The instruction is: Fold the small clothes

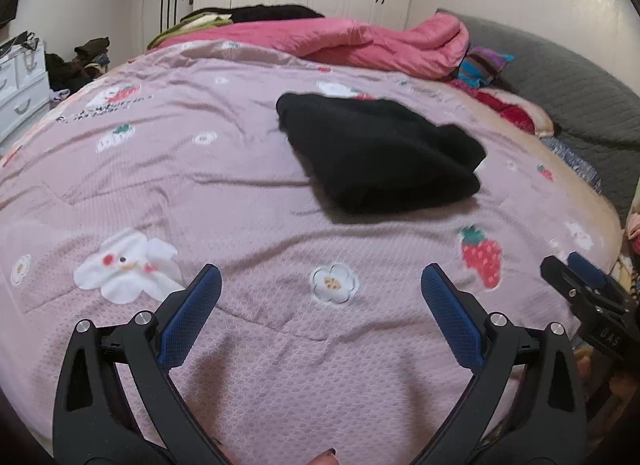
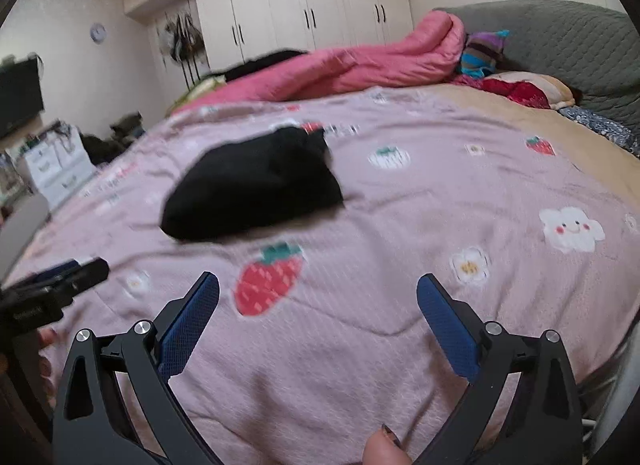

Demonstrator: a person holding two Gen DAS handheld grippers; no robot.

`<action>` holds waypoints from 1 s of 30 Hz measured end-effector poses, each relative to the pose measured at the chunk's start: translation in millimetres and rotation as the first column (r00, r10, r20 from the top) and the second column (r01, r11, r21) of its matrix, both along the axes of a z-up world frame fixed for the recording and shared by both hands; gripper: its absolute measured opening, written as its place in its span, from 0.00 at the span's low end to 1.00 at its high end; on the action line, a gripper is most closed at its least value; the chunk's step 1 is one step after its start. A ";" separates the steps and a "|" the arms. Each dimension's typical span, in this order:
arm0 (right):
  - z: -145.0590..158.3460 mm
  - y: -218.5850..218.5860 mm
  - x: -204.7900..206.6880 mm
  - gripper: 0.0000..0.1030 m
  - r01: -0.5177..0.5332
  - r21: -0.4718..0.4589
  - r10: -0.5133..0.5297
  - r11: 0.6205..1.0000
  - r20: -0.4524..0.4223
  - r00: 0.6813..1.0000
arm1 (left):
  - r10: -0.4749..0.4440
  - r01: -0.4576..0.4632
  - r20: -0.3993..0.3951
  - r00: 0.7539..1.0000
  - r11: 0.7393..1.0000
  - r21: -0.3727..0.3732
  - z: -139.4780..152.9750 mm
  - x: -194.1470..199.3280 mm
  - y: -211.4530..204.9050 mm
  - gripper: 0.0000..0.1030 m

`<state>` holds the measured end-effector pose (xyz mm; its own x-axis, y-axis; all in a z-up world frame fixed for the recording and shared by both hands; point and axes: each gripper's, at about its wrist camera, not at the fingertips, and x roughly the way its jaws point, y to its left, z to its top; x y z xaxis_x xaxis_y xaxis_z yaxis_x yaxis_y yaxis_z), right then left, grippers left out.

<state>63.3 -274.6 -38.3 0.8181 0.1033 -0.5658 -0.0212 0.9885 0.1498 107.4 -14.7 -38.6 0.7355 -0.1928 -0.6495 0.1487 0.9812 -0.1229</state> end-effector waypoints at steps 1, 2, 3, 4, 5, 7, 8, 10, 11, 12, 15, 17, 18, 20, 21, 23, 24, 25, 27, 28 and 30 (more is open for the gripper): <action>-0.6 0.3 0.4 0.96 0.001 -0.008 -0.001 1.000 -0.002 1.000 | 0.007 -0.007 -0.002 1.000 1.000 0.009 -2.3 1.5 -0.2 0.91; -0.8 0.5 0.2 0.96 0.003 -0.017 -0.003 1.000 0.002 1.000 | 0.011 -0.010 -0.004 1.000 1.000 0.012 -3.5 1.6 -0.3 0.91; -1.3 1.3 -0.6 0.96 0.001 -0.029 -0.001 1.000 0.010 1.000 | 0.012 -0.012 -0.007 1.000 1.000 0.012 -4.6 2.2 0.0 0.91; -2.1 2.4 -1.6 0.96 0.001 -0.039 -0.001 0.999 0.012 1.000 | 0.012 -0.012 -0.009 1.000 1.000 0.010 -5.2 2.4 0.3 0.91; -3.0 2.6 -1.3 0.96 0.000 -0.048 0.000 0.999 0.009 1.000 | 0.012 -0.012 -0.008 1.000 1.000 0.011 -5.4 2.3 0.3 0.91; -3.9 2.7 0.7 0.96 -0.010 -0.047 0.010 0.999 0.004 1.000 | 0.013 -0.013 -0.007 1.000 1.000 0.016 -5.6 2.1 0.2 0.91; -4.4 3.0 1.5 0.96 -0.013 -0.047 0.013 0.999 0.002 1.000 | 0.013 -0.013 -0.007 1.000 1.000 0.017 -5.4 2.6 -0.3 0.91; -4.7 4.4 1.6 0.96 -0.015 -0.050 0.015 0.999 0.003 1.000 | 0.014 -0.014 -0.006 1.000 1.000 0.020 -5.7 2.0 -0.2 0.91; -4.9 5.4 1.8 0.96 -0.018 -0.052 0.019 0.998 0.003 1.000 | 0.014 -0.014 -0.007 1.000 1.000 0.023 -5.7 1.8 -0.1 0.91; -5.2 5.7 2.5 0.96 -0.019 -0.054 0.020 0.998 0.002 1.000 | 0.015 -0.015 -0.007 1.000 1.000 0.027 -5.6 1.9 -0.6 0.91; -5.8 7.7 3.4 0.96 -0.025 -0.064 0.025 0.998 0.000 1.000 | 0.019 -0.019 0.000 1.000 0.999 0.042 -5.1 1.7 -2.4 0.91; -5.9 9.0 3.8 0.96 -0.025 -0.076 0.026 0.997 0.000 1.000 | 0.020 -0.020 0.001 1.000 0.999 0.046 -4.6 1.4 -2.8 0.91; -6.3 9.2 4.2 0.96 -0.027 -0.079 0.027 0.997 -0.001 1.000 | 0.021 -0.021 0.003 1.000 0.999 0.050 -4.3 1.0 -2.9 0.91; -7.0 9.3 5.0 0.96 -0.027 -0.079 0.027 0.996 -0.004 1.000 | 0.020 -0.020 0.007 1.000 0.998 0.054 -3.4 0.6 -4.0 0.91; -7.2 9.0 5.1 0.96 -0.027 -0.079 0.027 0.997 -0.005 1.000 | 0.019 -0.019 0.009 1.000 0.998 0.055 -2.8 0.2 -4.2 0.91; -6.8 9.3 5.0 0.96 -0.026 -0.079 0.026 0.997 -0.003 1.000 | 0.015 -0.016 0.015 1.000 0.999 0.052 -2.0 -0.8 -4.2 0.91; -6.5 9.3 4.8 0.96 -0.024 -0.080 0.024 0.997 -0.001 1.000 | 0.014 -0.015 0.014 1.000 0.999 0.051 -1.8 -0.8 -4.1 0.91; -6.2 9.2 4.4 0.96 -0.023 -0.079 0.023 0.997 0.001 1.000 | 0.014 -0.015 0.013 1.000 0.999 0.051 -1.8 -0.6 -4.1 0.91; -6.0 8.8 4.1 0.96 -0.024 -0.078 0.024 0.997 0.003 1.000 | 0.015 -0.015 0.014 1.000 0.999 0.052 -1.6 -0.4 -3.8 0.91; -6.1 8.8 4.0 0.96 -0.022 -0.080 0.023 0.997 0.004 1.000 | 0.016 -0.017 0.014 1.000 0.998 0.053 -1.6 -0.4 -3.6 0.91; -6.4 8.6 4.0 0.96 -0.019 -0.082 0.020 0.996 0.003 1.000 | 0.019 -0.019 0.013 1.000 0.998 0.052 -1.5 -0.4 -3.0 0.91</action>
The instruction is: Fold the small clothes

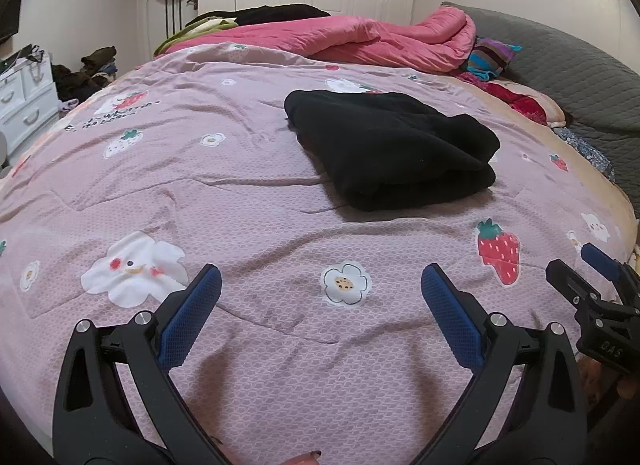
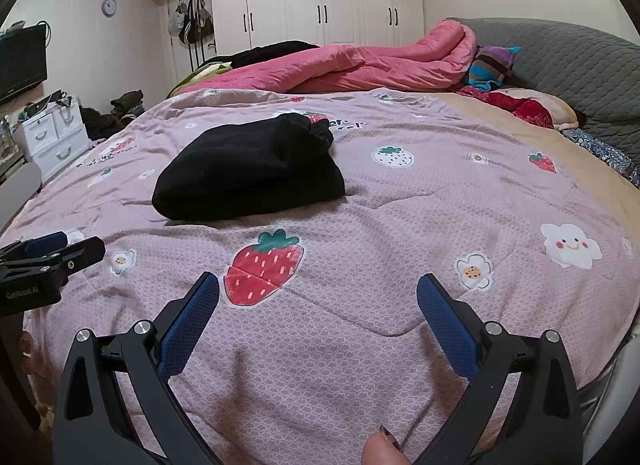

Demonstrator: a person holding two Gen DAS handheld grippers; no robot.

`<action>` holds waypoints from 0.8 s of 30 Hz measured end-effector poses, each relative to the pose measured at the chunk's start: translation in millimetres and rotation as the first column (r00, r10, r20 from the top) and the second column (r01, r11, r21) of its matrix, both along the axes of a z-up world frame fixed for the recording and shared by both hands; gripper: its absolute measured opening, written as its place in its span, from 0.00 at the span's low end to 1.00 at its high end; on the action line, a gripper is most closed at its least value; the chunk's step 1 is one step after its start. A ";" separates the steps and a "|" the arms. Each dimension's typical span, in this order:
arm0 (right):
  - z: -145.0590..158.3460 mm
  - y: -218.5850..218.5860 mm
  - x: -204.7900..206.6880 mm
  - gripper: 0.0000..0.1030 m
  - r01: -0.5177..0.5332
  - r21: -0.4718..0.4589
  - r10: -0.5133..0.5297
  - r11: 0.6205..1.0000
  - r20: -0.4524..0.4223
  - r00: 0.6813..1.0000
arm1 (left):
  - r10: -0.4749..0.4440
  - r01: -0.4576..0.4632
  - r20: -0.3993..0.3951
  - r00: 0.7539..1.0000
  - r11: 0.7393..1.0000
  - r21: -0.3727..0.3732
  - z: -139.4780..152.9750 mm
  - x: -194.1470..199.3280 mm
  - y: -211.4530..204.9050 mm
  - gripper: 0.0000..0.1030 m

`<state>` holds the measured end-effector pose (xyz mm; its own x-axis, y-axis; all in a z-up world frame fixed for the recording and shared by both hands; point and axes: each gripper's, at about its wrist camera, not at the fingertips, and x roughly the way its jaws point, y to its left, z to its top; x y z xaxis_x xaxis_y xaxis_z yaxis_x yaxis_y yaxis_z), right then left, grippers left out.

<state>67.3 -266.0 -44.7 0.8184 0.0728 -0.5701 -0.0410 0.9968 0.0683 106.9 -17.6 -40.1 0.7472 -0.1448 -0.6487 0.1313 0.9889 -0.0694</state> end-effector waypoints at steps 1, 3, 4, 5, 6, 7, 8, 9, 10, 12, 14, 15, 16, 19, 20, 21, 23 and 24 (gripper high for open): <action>0.0 -0.2 0.1 0.96 0.001 0.001 -0.001 1.000 0.000 1.000 | 0.002 -0.002 -0.001 1.000 1.000 0.000 0.0 -0.1 -0.1 0.91; 0.2 -0.5 0.0 0.96 0.001 0.004 -0.001 1.000 0.000 1.000 | 0.003 -0.003 -0.001 1.000 1.000 0.002 0.3 0.2 0.0 0.91; 0.3 -0.5 0.1 0.96 0.001 0.003 -0.001 1.000 0.001 1.000 | 0.003 -0.003 -0.001 1.000 1.000 0.003 0.2 0.3 0.4 0.91; 0.5 -0.4 -0.3 0.96 0.002 0.002 -0.002 1.000 0.002 1.000 | 0.004 -0.004 -0.001 1.000 1.000 0.004 0.2 0.3 0.5 0.91; 0.6 -0.5 -0.2 0.96 0.003 0.001 -0.003 1.000 0.002 1.000 | 0.005 -0.005 -0.002 1.000 1.000 0.004 0.2 0.3 0.6 0.91; 0.7 -0.9 -0.2 0.96 0.004 0.002 -0.004 1.000 0.002 1.000 | 0.005 -0.005 -0.003 1.000 1.000 0.004 0.3 0.5 0.7 0.91; 0.8 -1.3 -0.1 0.96 0.004 0.003 -0.004 1.000 0.003 1.000 | 0.006 -0.006 -0.003 1.000 1.000 0.006 0.4 0.4 0.7 0.91; 1.0 -1.6 -0.1 0.96 0.004 0.005 -0.004 1.000 0.003 1.000 | 0.006 -0.006 -0.003 1.000 1.000 0.007 0.4 0.8 0.7 0.91; 1.1 -1.7 0.1 0.96 0.004 0.005 -0.004 1.000 0.004 1.000 | 0.005 -0.005 -0.003 1.000 1.000 0.008 0.4 0.8 0.6 0.91; 1.4 -2.1 0.0 0.96 0.004 0.005 -0.004 1.000 0.006 1.000 | 0.005 -0.005 -0.003 1.000 1.000 0.010 0.3 0.9 0.0 0.91; 1.5 -2.0 0.0 0.96 0.004 0.005 -0.004 1.000 0.005 1.000 | 0.002 -0.002 -0.006 1.000 1.000 0.008 0.3 1.0 0.2 0.91; 1.5 -2.1 -0.1 0.96 0.004 0.004 -0.004 1.000 0.006 1.000 | 0.003 -0.002 -0.006 1.000 1.000 0.009 0.1 0.7 0.2 0.91; 1.4 -2.1 -0.2 0.96 0.004 0.004 -0.004 1.000 0.006 1.000 | 0.002 -0.002 -0.006 1.000 1.000 0.010 0.0 0.6 0.2 0.91; 1.0 -2.4 0.0 0.96 0.006 0.005 -0.006 1.000 0.003 1.000 | 0.007 -0.007 -0.008 1.000 1.000 0.009 -0.1 0.9 0.4 0.91; 0.9 -2.4 0.2 0.96 0.007 0.005 -0.007 1.000 0.002 1.000 | 0.007 -0.007 -0.008 1.000 1.000 0.010 -0.3 1.0 0.5 0.91; 0.9 -2.3 0.4 0.96 0.007 0.004 -0.007 1.000 0.001 1.000 | 0.008 -0.008 -0.008 1.000 1.000 0.013 -0.4 1.0 0.5 0.91; 0.8 -2.2 0.1 0.96 0.006 0.002 -0.006 1.000 0.000 1.000 | 0.009 -0.009 -0.007 1.000 1.000 0.015 -0.4 0.7 0.6 0.91; 1.0 -2.2 -0.3 0.96 0.006 0.001 -0.006 1.000 0.001 1.000 | 0.009 -0.009 -0.007 1.000 1.000 0.015 0.0 0.5 0.3 0.91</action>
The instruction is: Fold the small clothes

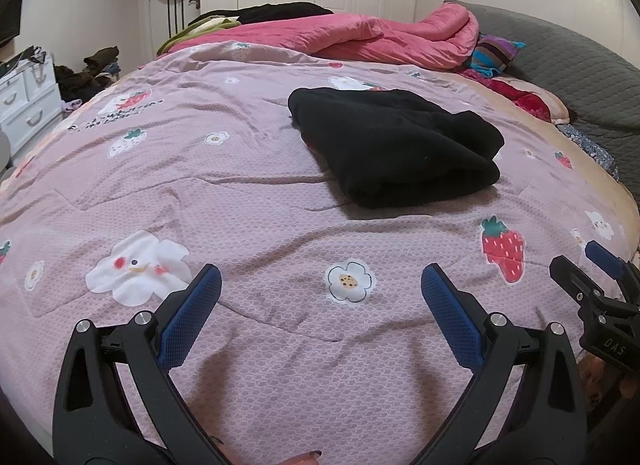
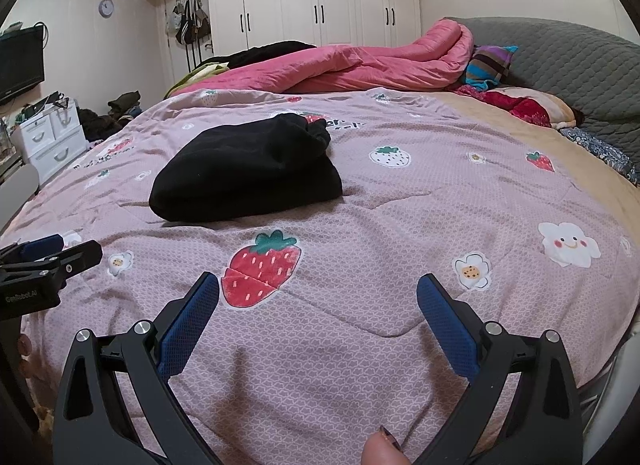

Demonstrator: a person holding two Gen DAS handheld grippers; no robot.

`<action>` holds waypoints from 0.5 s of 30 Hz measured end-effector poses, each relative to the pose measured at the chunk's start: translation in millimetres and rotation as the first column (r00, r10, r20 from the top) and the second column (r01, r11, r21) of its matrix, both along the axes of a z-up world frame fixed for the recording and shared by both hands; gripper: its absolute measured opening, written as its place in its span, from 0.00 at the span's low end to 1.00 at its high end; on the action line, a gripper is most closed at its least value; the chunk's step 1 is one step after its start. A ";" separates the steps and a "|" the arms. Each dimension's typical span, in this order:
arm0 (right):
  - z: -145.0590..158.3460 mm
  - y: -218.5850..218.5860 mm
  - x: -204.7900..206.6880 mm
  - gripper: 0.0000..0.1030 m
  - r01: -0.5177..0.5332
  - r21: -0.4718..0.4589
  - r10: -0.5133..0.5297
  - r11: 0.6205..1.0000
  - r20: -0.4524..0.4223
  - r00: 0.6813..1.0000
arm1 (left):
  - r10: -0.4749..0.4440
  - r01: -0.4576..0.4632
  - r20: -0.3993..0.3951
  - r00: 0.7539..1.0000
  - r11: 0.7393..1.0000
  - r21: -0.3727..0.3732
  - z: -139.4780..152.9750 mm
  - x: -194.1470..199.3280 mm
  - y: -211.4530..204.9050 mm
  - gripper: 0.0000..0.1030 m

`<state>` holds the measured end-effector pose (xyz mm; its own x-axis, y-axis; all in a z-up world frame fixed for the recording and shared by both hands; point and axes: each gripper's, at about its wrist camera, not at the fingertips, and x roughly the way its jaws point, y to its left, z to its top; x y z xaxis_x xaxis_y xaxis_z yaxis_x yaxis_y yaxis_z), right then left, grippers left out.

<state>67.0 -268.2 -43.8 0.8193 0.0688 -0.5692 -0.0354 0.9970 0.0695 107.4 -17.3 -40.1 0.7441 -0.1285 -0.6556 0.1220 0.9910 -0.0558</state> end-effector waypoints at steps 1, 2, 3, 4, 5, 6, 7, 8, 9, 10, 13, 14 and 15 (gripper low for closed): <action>0.2 0.1 -0.3 0.96 0.000 -0.001 0.000 1.000 0.001 1.000 | 0.000 0.000 0.000 1.000 1.000 0.000 0.1 -0.1 0.1 0.91; 0.5 0.1 -0.3 0.96 0.000 -0.002 0.000 1.000 0.003 1.000 | -0.001 0.001 0.000 1.000 1.000 0.000 0.1 0.1 0.2 0.91; 0.8 0.2 -0.5 0.96 0.000 -0.004 0.000 1.000 0.004 1.000 | -0.002 0.002 0.000 1.000 1.000 0.001 0.1 0.0 0.1 0.91; 0.5 0.5 -0.3 0.96 0.001 -0.004 -0.001 1.000 0.003 1.000 | -0.001 0.001 0.000 1.000 1.000 0.002 0.5 0.4 0.3 0.91; 0.6 0.3 -0.5 0.96 -0.002 -0.003 0.002 1.000 0.004 1.000 | -0.001 0.001 0.000 1.000 1.000 0.001 0.5 0.3 0.3 0.91; 0.7 0.4 -0.3 0.96 -0.002 -0.005 0.002 1.000 0.005 1.000 | -0.003 0.003 0.000 1.000 1.000 -0.001 0.5 0.4 0.4 0.91; 0.5 0.8 -0.5 0.96 0.000 -0.007 0.000 1.000 0.005 1.000 | -0.003 0.003 0.000 1.000 1.000 -0.001 0.6 0.4 0.5 0.91; 0.6 0.8 -0.4 0.96 0.002 -0.008 -0.002 1.000 0.004 1.000 | -0.001 0.001 0.000 1.000 1.000 0.000 0.7 0.6 0.4 0.91; 0.4 0.2 -0.1 0.96 0.002 -0.005 -0.002 1.000 0.002 1.000 | -0.002 0.002 0.000 1.000 1.000 -0.002 1.0 0.5 0.6 0.91; 0.5 0.3 0.0 0.96 0.001 -0.005 -0.001 1.000 0.004 1.000 | -0.003 0.003 0.001 1.000 1.000 -0.004 1.4 0.3 0.7 0.91; 0.1 1.1 -0.5 0.96 0.002 -0.009 -0.002 1.000 0.003 1.000 | -0.004 0.004 0.003 1.000 1.000 -0.003 2.6 -0.4 0.9 0.91; 0.1 1.1 -0.3 0.96 0.001 -0.008 -0.001 1.000 0.002 1.000 | -0.004 0.004 0.003 1.000 1.000 -0.003 2.7 -0.8 0.7 0.91; -0.3 1.7 0.0 0.96 0.001 -0.011 -0.001 1.000 0.000 1.000 | -0.004 0.004 0.003 1.000 1.000 -0.003 2.8 -0.8 0.8 0.91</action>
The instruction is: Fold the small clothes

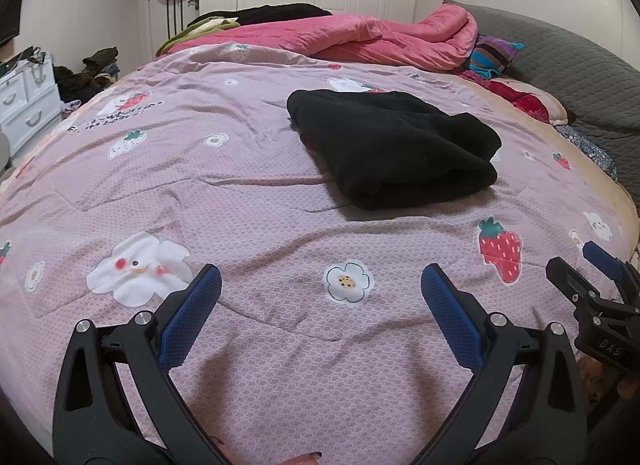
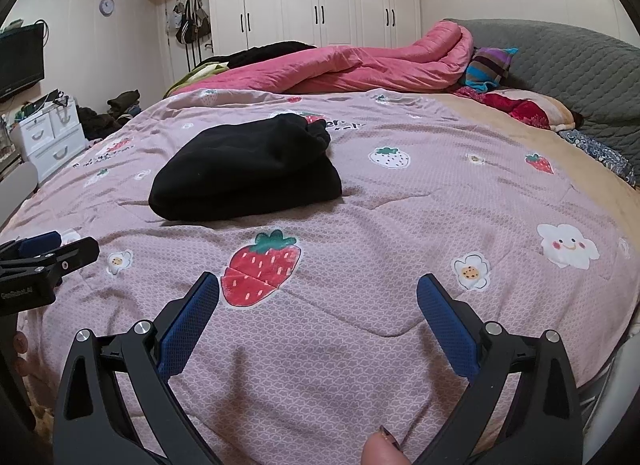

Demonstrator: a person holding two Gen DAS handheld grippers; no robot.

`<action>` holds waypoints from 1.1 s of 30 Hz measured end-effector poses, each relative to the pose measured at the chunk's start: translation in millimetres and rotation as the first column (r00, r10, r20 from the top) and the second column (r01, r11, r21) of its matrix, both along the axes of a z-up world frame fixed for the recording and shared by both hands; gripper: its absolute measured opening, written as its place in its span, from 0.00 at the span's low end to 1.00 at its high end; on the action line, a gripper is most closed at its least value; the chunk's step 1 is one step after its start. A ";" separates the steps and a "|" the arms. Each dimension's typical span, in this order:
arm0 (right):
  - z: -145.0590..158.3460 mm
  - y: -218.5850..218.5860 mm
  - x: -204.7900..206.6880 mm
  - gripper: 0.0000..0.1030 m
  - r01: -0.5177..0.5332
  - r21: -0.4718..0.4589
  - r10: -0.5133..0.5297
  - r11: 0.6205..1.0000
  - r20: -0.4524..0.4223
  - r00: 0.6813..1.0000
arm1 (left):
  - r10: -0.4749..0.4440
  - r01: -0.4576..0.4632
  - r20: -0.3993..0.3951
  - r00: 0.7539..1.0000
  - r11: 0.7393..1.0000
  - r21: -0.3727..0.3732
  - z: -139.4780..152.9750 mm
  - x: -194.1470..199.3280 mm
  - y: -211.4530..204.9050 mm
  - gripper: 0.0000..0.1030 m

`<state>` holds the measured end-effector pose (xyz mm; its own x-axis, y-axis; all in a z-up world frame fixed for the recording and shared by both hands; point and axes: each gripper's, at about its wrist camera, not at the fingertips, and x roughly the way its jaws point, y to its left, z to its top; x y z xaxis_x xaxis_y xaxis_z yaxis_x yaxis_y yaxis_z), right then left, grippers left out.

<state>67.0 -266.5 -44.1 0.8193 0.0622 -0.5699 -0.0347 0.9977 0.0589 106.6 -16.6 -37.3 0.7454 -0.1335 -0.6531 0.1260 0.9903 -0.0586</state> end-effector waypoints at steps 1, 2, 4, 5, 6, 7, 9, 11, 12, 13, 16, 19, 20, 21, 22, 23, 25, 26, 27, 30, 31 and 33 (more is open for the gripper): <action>-0.5 0.1 0.3 0.96 0.000 -0.002 0.000 1.000 -0.001 1.000 | 0.000 0.000 0.001 1.000 1.000 0.001 0.0 -0.1 -0.2 0.91; -0.6 0.2 0.7 0.96 0.000 -0.003 0.000 1.000 -0.001 1.000 | 0.001 -0.001 0.001 1.000 1.000 0.002 0.0 -0.1 -0.2 0.91; -0.5 0.2 0.7 0.96 0.000 -0.001 0.000 1.000 0.000 1.000 | -0.001 0.001 0.002 1.000 1.000 0.000 -0.2 0.2 0.2 0.91; -0.8 0.1 1.0 0.96 0.000 -0.002 0.000 1.000 0.001 1.000 | 0.000 0.000 0.002 1.000 1.000 0.001 -0.2 0.2 0.1 0.91; -0.9 0.0 1.1 0.96 0.000 -0.002 0.000 1.000 0.001 1.000 | 0.000 0.000 0.002 1.000 1.000 0.001 -0.4 0.3 0.2 0.91; -1.2 -0.1 1.4 0.96 0.000 -0.002 0.000 1.000 0.000 1.000 | -0.001 0.001 0.000 1.000 1.000 0.002 -0.4 0.3 0.1 0.91; -0.9 0.3 1.2 0.96 0.001 -0.003 -0.001 1.000 0.000 1.000 | 0.000 0.000 0.001 1.000 1.000 0.005 -0.1 0.1 -0.2 0.91; -0.9 0.2 1.1 0.96 0.001 -0.002 -0.001 1.000 0.001 1.000 | 0.001 -0.001 0.001 1.000 1.000 0.007 -0.2 0.0 -0.3 0.91; -1.0 0.2 1.2 0.96 0.001 -0.003 -0.001 1.000 0.001 1.000 | 0.000 0.000 0.001 1.000 1.000 0.006 0.0 0.0 0.0 0.91; -1.1 0.2 1.2 0.96 0.001 -0.003 -0.001 1.000 0.000 1.000 | -0.001 0.001 0.001 1.000 1.000 0.006 -0.1 0.0 -0.1 0.91; -1.1 0.1 1.6 0.96 0.001 -0.003 -0.001 1.000 0.000 1.000 | -0.001 0.001 -0.001 1.000 1.000 0.006 -0.1 0.1 -0.3 0.91; -0.8 -0.1 1.4 0.96 0.002 -0.004 -0.002 1.000 0.004 1.000 | -0.001 0.001 0.001 1.000 1.000 0.011 0.3 -0.6 -1.2 0.91; -0.8 -0.2 1.4 0.96 0.003 -0.004 -0.003 1.000 0.004 1.000 | 0.000 0.000 0.003 1.000 1.000 0.014 0.5 -1.0 -1.4 0.91; -1.0 -0.4 1.6 0.96 0.004 -0.004 -0.004 1.000 0.004 1.000 | -0.002 0.002 0.003 1.000 1.000 0.014 0.2 -1.3 -1.9 0.91; -0.8 -0.4 1.5 0.96 0.004 -0.005 -0.004 1.000 0.005 1.000 | -0.003 0.003 0.004 1.000 1.000 0.015 0.3 -1.6 -2.2 0.91; -0.7 -0.2 1.5 0.96 0.003 -0.005 -0.003 1.000 0.005 1.000 | -0.004 0.004 0.006 1.000 1.000 0.016 0.5 -2.0 -2.4 0.91; -0.9 -0.4 1.4 0.96 0.004 -0.005 -0.004 1.000 0.002 1.000 | -0.006 0.006 0.006 1.000 1.000 0.015 0.4 -2.2 -2.6 0.91; -0.5 -0.8 1.4 0.96 0.005 -0.005 -0.005 1.000 0.002 1.000 | -0.006 0.006 0.006 1.000 1.000 0.015 0.4 -1.9 -2.8 0.91; 0.0 -1.4 1.2 0.96 0.008 -0.006 -0.008 1.000 0.002 1.000 | -0.007 0.007 0.007 1.000 1.000 0.013 0.7 -1.7 -2.4 0.91; 1.5 -2.0 -0.1 0.96 0.016 -0.006 -0.016 1.000 0.005 1.000 | -0.001 0.001 0.008 1.000 1.000 0.022 0.7 -1.6 -2.7 0.91; 1.8 -2.1 -0.1 0.96 0.018 -0.007 -0.018 1.000 0.006 1.000 | -0.001 0.001 0.007 1.000 1.000 0.030 1.0 -1.6 -3.6 0.91; 2.0 -3.0 0.4 0.96 0.026 -0.006 -0.025 1.000 0.007 1.000 | -0.002 0.001 0.007 1.000 0.999 0.048 1.5 -2.1 -5.7 0.91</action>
